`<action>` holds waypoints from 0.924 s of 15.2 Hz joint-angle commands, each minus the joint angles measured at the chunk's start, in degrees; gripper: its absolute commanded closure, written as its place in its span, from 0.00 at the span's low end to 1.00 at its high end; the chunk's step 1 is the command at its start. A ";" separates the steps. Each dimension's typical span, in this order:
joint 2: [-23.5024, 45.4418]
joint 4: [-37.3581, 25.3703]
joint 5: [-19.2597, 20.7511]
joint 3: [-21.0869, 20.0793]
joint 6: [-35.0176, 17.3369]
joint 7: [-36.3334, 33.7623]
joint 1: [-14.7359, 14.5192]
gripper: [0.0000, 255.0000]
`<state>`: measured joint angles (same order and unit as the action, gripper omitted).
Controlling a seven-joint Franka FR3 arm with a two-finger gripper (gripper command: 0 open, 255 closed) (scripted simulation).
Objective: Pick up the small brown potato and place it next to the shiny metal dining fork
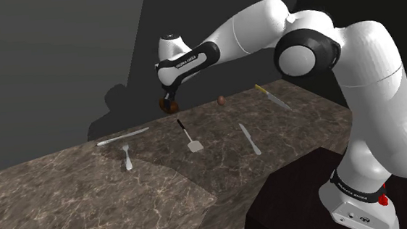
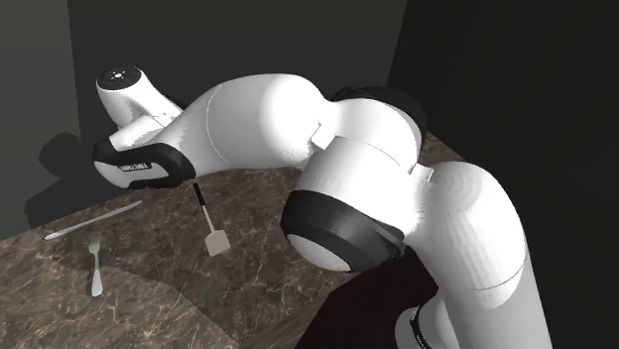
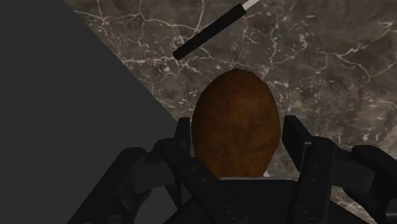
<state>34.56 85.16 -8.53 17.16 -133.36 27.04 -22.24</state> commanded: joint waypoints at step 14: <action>13.64 -15.22 -0.76 -1.62 1.76 -4.36 -0.57 1.00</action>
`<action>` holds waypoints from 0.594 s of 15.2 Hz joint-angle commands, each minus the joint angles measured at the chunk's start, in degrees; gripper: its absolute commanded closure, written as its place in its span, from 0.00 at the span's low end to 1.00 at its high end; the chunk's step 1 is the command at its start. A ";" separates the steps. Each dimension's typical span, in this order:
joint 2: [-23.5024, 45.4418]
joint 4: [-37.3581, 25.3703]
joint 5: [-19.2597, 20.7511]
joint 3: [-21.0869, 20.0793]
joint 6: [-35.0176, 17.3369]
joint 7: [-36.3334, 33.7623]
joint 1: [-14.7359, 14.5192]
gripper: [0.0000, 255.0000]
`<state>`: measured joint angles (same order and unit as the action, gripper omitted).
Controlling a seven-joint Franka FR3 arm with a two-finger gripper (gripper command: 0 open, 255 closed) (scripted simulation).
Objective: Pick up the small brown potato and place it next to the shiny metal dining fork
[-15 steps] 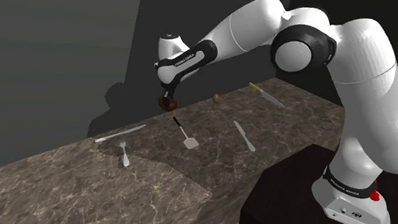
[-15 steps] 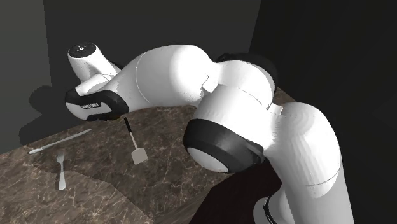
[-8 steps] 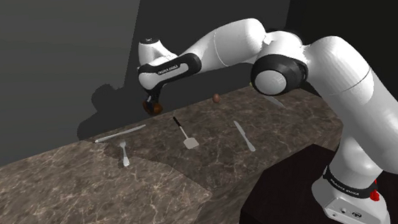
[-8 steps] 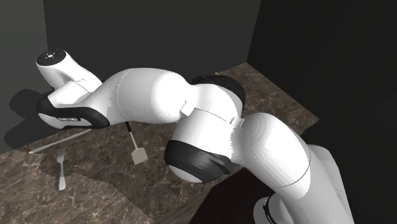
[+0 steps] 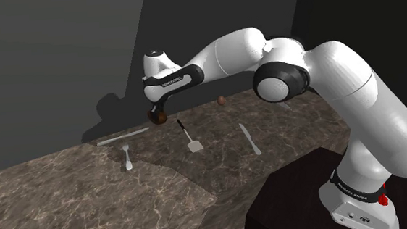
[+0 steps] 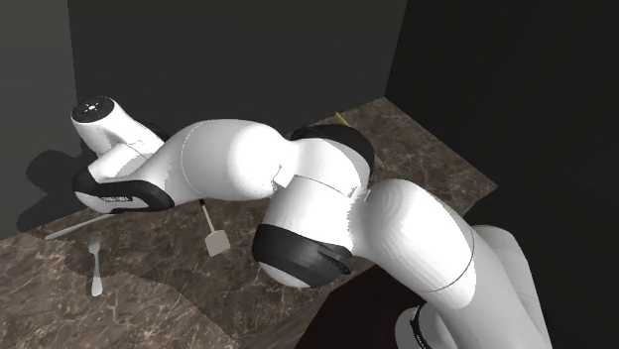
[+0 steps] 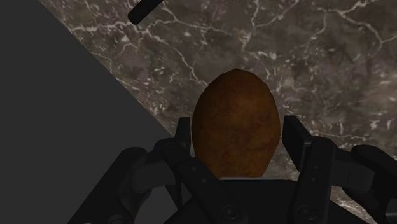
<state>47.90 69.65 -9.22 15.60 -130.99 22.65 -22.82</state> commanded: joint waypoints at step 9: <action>3.85 1.18 -0.68 -0.69 -5.05 0.15 0.31 1.00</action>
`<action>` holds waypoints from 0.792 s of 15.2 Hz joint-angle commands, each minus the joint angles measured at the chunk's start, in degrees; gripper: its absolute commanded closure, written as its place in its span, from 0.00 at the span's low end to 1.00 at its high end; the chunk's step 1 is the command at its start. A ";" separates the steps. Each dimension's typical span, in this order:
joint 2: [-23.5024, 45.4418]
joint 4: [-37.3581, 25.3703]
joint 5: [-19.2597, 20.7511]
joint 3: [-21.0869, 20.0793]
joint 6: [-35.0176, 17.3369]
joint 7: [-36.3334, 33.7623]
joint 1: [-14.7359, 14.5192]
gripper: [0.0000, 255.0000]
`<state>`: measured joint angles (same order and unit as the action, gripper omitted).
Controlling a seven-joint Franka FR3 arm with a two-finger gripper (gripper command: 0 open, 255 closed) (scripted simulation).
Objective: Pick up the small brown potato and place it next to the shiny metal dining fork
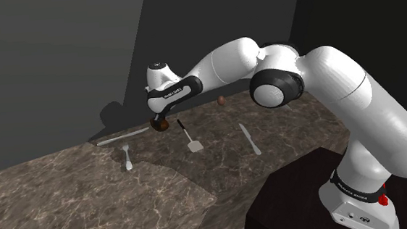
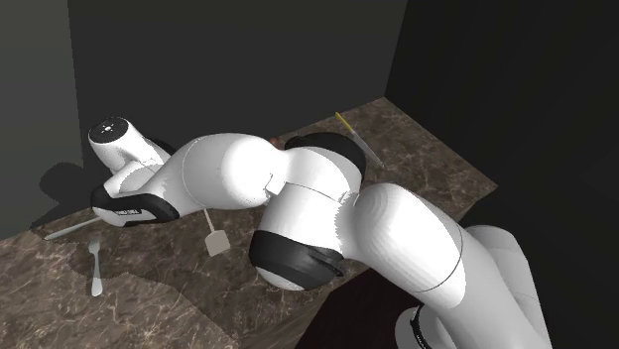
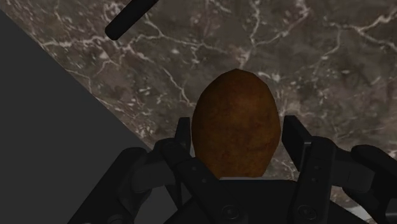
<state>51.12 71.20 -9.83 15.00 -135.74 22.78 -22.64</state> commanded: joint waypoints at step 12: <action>3.19 -0.59 -0.45 -0.49 -2.63 0.06 0.39 1.00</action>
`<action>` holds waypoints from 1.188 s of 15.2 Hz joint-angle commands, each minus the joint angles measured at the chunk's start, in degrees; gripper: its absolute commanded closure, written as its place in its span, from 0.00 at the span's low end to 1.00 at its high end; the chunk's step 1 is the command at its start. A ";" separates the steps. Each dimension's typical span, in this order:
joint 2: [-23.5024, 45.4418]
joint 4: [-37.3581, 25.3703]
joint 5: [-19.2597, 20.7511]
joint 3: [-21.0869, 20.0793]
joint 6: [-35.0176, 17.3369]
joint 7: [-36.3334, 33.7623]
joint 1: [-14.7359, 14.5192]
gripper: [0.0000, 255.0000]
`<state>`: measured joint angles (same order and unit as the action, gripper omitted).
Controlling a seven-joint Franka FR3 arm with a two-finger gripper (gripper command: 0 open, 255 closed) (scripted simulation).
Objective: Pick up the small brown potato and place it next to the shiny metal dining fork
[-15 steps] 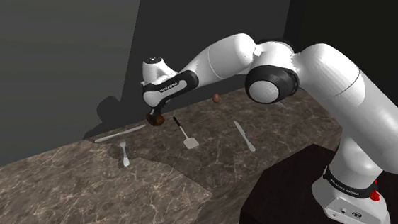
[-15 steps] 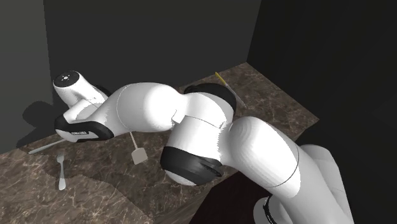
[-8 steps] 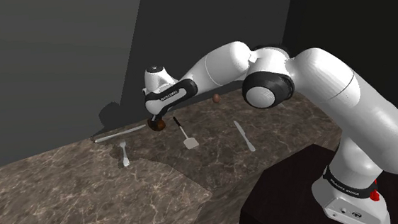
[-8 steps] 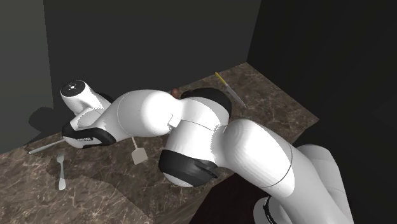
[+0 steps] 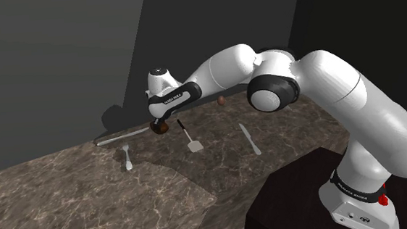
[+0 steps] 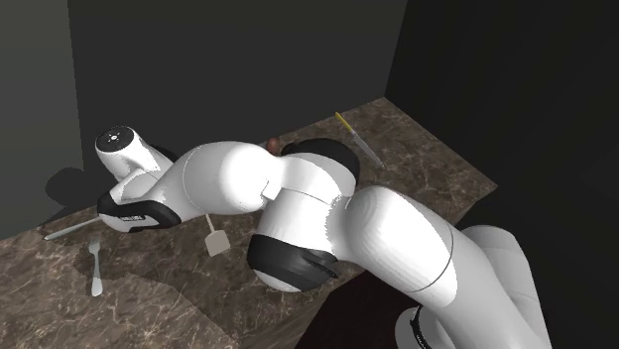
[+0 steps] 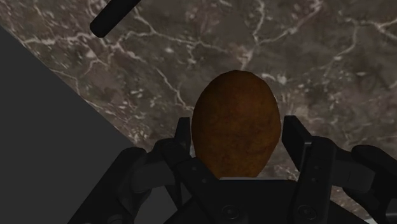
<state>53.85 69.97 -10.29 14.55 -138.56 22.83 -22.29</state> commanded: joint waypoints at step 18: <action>-6.51 5.83 0.78 0.93 2.05 -0.15 -1.46 0.00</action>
<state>47.34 75.80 -9.51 15.47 -136.52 22.67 -23.76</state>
